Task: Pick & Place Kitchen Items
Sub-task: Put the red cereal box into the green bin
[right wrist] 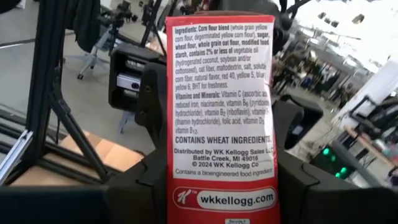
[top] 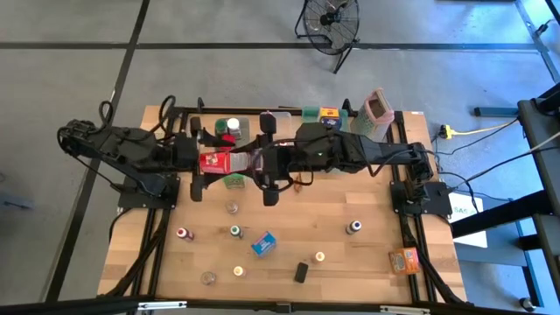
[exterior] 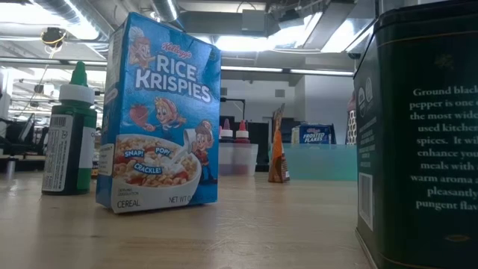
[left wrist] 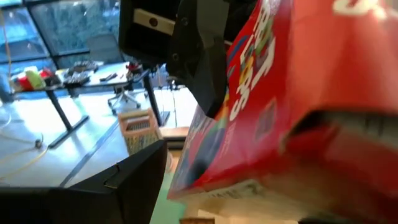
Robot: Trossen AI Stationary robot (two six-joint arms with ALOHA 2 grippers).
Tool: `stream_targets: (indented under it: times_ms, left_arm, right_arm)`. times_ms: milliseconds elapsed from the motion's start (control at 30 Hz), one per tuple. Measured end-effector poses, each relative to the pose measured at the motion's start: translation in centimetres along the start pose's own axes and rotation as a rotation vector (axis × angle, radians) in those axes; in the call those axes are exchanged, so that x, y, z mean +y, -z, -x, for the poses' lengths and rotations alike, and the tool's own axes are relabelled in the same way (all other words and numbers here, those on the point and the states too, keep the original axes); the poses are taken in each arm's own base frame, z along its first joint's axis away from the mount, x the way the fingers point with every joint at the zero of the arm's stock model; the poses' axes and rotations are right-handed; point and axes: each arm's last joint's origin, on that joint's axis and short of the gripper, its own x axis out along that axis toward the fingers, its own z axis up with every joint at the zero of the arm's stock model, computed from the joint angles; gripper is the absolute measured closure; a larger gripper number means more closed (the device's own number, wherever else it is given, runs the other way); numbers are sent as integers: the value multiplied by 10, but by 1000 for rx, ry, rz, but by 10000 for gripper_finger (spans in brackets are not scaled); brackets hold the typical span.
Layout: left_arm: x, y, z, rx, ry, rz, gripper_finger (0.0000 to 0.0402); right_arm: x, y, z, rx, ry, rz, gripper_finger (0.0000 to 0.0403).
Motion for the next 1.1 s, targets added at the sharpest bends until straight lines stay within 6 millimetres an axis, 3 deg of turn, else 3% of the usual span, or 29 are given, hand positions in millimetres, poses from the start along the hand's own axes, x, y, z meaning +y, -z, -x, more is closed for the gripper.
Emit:
stream_targets:
  times_ms: [300, 1100]
  left_arm:
    - [-4, -5, 2, -49, 39, -29, 111]
    - [-4, -8, 2, -78, 44, -76, 112]
  right_arm:
    - [6, -12, 2, -86, 10, 5, 222]
    - [6, -14, 3, -104, 10, 0, 222]
